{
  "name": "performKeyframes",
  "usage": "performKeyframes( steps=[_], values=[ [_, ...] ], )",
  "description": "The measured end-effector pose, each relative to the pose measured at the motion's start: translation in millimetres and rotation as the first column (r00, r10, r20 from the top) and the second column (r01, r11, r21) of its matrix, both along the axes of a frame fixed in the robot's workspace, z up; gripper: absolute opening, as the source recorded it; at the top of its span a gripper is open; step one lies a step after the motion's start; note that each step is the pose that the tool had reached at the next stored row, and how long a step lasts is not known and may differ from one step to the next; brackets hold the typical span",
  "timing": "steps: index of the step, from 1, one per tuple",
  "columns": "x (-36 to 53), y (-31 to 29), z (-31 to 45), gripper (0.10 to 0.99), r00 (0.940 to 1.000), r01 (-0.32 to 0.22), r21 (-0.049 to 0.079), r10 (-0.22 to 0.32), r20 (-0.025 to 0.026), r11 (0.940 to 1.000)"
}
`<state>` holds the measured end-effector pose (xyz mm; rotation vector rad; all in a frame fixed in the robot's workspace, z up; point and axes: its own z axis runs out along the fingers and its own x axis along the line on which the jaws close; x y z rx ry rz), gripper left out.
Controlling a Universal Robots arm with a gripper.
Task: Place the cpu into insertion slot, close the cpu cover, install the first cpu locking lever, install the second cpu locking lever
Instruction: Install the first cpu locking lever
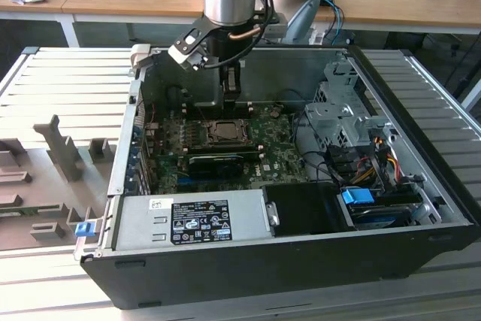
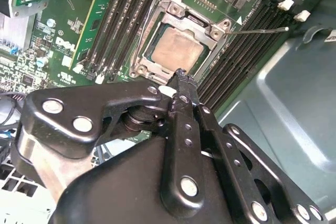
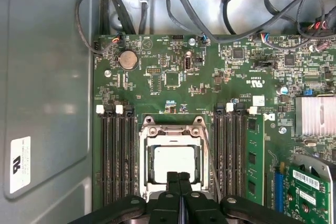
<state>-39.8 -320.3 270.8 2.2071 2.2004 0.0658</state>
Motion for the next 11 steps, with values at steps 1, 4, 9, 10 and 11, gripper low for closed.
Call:
performKeyframes(
  steps=[1,4,9,10,11],
  values=[
    [0.0,0.0,1.5,0.106,1.0,0.0,0.0,0.0,0.0,1.0],
    [0.0,0.0,11.2,0.106,1.0,0.0,0.0,0.0,-0.0001,1.0],
    [0.0,0.0,11.0,0.106,0.9949,-0.101,0.0,0.101,0.0,0.9949],
    [0.0,0.0,11.0,0.106,0.9942,-0.108,0.0,0.108,-0.0001,0.9942],
    [0.0,-0.1,11.1,0.106,0.9935,-0.114,0.0,0.114,-0.0001,0.9935]
  ],
)
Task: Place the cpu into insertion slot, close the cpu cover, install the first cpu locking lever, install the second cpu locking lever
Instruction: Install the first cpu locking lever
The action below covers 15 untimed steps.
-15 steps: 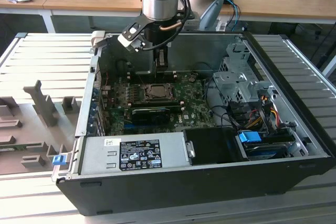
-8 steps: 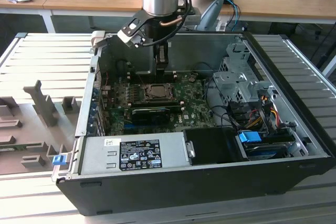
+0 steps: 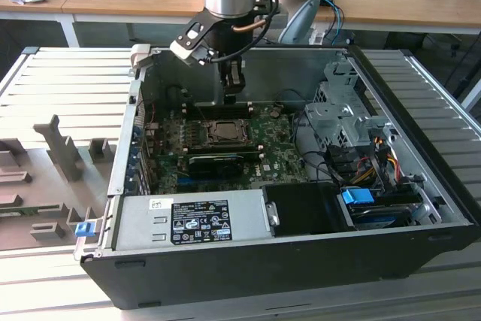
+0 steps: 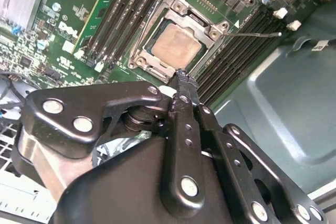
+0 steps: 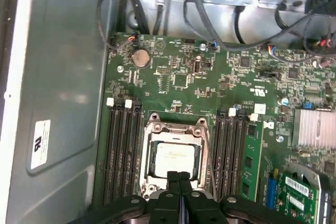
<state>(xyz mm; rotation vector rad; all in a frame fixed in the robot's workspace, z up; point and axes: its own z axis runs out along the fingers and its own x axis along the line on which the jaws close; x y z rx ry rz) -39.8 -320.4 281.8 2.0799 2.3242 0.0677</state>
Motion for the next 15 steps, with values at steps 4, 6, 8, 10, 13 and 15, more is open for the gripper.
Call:
performKeyframes(
  steps=[4,6,8,10,13,15],
  values=[
    [-0.1,-0.4,0.0,0.106,0.9998,-0.021,0.0,0.021,0.0001,0.9998],
    [-0.1,-0.4,0.0,0.106,0.9994,-0.035,0.0,0.035,0.0001,0.9994],
    [-0.1,-0.4,0.0,0.106,0.9988,-0.048,0.0,0.048,0.0001,0.9988],
    [-0.1,-0.4,0.0,0.106,0.9979,-0.065,0.0,0.065,0.0001,0.9979],
    [-0.1,-0.4,0.0,0.106,0.9965,-0.083,0.0,0.083,0.0001,0.9965],
    [-0.1,-0.4,0.0,0.106,0.9957,-0.093,0.0,0.093,0.0001,0.9957]
  ],
)
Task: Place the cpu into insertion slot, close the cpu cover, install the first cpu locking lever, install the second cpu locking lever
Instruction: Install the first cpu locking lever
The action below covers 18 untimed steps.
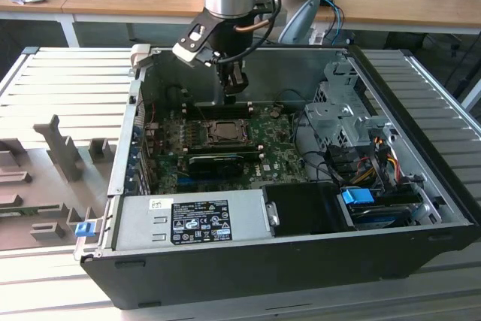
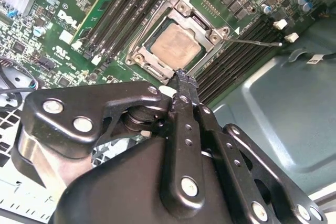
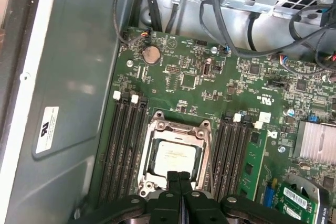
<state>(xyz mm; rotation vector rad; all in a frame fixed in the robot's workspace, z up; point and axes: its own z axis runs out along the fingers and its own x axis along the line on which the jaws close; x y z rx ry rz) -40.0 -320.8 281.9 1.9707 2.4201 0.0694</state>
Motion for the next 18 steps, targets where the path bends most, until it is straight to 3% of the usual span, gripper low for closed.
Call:
performKeyframes(
  steps=[18],
  values=[
    [0.0,0.0,0.0,0.106,0.9948,-0.102,0.0,0.102,0.0,0.9948]
  ],
)
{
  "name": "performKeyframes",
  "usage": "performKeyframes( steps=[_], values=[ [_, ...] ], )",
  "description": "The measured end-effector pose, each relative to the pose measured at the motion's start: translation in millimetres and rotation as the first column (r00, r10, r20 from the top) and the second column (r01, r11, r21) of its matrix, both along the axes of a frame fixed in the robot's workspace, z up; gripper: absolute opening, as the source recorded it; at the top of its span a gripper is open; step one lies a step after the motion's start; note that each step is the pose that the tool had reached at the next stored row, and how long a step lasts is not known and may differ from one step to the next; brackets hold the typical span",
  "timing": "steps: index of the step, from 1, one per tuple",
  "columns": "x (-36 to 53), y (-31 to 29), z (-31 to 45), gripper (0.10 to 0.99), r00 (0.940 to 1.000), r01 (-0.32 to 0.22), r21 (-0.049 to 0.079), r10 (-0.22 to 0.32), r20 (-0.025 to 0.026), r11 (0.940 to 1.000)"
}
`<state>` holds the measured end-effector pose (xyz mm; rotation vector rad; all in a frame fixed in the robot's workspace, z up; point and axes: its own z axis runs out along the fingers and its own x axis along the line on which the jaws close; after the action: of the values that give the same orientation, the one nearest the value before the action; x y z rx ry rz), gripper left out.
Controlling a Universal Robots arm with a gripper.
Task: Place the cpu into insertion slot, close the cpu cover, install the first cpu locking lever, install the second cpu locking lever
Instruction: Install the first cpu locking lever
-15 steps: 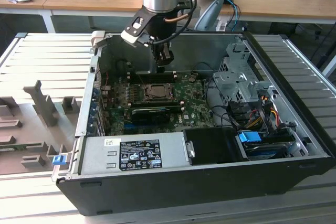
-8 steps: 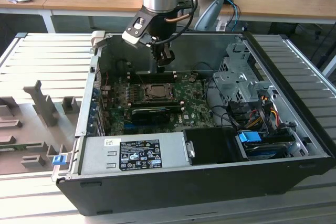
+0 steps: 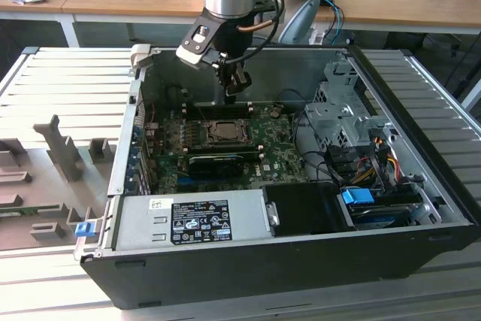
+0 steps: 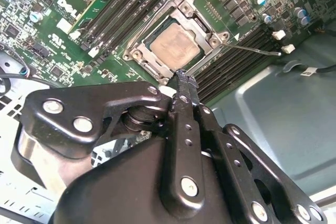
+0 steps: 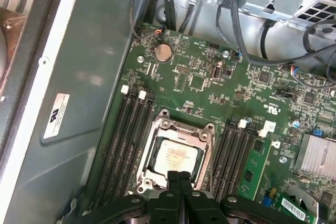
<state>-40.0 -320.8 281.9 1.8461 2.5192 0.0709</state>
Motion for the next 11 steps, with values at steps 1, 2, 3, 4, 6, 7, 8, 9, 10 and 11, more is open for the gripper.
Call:
performKeyframes(
  steps=[1,2,3,4,6,7,8,9,10,11],
  values=[
    [0.0,0.0,0.0,0.106,1.0,-0.006,0.0,0.006,0.0,1.0],
    [0.0,0.0,0.0,0.106,0.9999,-0.015,0.0,0.015,0.0,0.9999],
    [0.0,0.0,0.0,0.106,0.9998,-0.02,0.0,0.02,0.0001,0.9998],
    [0.0,0.0,0.0,0.106,0.9996,-0.027,0.0,0.027,0.0,0.9996],
    [0.0,0.0,0.0,0.106,0.999,-0.046,0.0,0.046,0.0,0.999],
    [0.0,0.0,0.0,0.106,0.9978,-0.066,0.0,0.066,0.0,0.9978],
    [0.0,0.0,0.0,0.106,0.9963,-0.085,0.0,0.085,0.0,0.9963],
    [0.0,0.0,0.0,0.106,0.9956,-0.094,0.0,0.094,0.0,0.9956],
    [0.0,0.0,0.0,0.106,0.9947,-0.102,0.0,0.102,0.0,0.9947],
    [0.0,0.0,0.0,0.106,0.9932,-0.117,0.0,0.117,0.0,0.9932]
  ],
)
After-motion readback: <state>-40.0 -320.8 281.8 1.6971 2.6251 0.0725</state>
